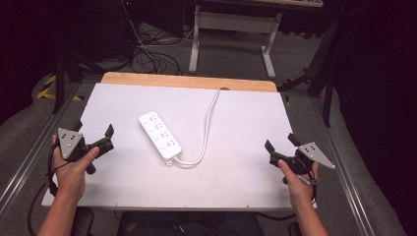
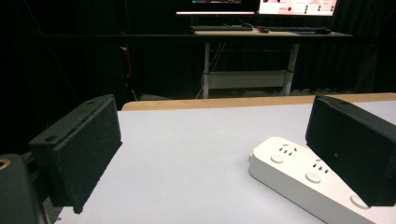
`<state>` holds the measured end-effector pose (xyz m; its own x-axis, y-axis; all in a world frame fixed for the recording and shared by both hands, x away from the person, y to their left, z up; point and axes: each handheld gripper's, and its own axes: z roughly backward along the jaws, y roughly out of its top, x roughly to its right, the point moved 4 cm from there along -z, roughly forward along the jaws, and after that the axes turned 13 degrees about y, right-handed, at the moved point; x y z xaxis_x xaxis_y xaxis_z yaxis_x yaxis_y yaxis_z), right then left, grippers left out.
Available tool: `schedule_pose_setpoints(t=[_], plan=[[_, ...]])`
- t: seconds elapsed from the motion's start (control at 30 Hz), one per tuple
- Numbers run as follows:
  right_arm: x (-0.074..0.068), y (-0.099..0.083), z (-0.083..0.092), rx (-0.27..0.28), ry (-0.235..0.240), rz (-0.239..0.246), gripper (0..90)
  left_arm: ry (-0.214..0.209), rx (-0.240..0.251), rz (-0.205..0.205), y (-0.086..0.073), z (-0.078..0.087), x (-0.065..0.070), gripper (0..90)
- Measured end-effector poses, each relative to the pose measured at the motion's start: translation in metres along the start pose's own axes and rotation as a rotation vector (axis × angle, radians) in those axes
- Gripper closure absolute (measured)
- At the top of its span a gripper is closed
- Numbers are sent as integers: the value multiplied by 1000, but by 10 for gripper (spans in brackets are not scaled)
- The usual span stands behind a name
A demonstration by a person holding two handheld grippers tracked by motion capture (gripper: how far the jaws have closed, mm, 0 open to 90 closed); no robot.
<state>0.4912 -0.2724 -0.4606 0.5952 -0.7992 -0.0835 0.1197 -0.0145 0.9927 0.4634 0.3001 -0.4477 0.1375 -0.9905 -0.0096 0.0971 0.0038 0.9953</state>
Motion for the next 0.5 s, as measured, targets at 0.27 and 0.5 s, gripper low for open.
schedule_pose_setpoints(t=[0.27,0.5], plan=[[-1,1,1,2,3,-1,60,26,15,0,1,0,0,93],[0,-1,2,-7,-1,1,63,27,4,8,3,0,1,265]])
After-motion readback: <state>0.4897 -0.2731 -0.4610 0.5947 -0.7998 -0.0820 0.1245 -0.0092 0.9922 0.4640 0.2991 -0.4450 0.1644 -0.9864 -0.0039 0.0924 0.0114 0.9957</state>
